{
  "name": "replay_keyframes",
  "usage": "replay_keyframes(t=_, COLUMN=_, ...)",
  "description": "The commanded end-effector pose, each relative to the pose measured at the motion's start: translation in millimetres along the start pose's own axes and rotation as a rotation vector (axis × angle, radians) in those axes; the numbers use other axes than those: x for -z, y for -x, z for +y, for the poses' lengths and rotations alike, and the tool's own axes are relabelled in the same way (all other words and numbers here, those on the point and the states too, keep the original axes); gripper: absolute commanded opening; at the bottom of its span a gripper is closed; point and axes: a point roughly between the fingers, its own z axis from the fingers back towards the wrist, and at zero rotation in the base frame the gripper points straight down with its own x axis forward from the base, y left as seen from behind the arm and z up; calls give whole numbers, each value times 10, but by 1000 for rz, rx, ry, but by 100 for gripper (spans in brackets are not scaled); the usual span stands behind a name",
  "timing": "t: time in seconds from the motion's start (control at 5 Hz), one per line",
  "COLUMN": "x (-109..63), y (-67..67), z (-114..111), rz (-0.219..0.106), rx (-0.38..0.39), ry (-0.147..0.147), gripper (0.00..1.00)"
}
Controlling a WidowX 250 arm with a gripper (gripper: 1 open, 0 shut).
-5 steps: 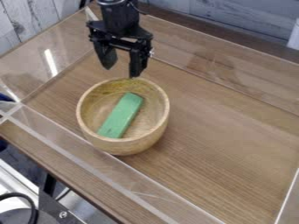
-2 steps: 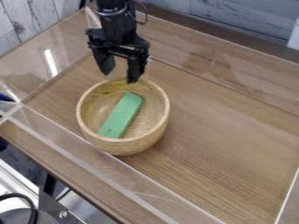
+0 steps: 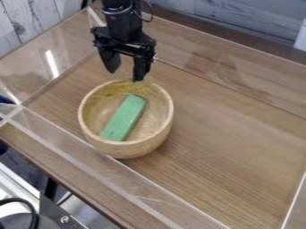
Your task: Put the green block in the brown bowl
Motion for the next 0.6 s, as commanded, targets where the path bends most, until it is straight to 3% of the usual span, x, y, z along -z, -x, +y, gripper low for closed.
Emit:
replay_keyframes(t=0.0, x=-31, y=-63, z=-60, rz=-38, rx=53, ry=-3, gripper=100)
replay_keyframes(t=0.4, x=-149, y=-152, z=11, rz=-34, rx=80, ry=29, gripper=100)
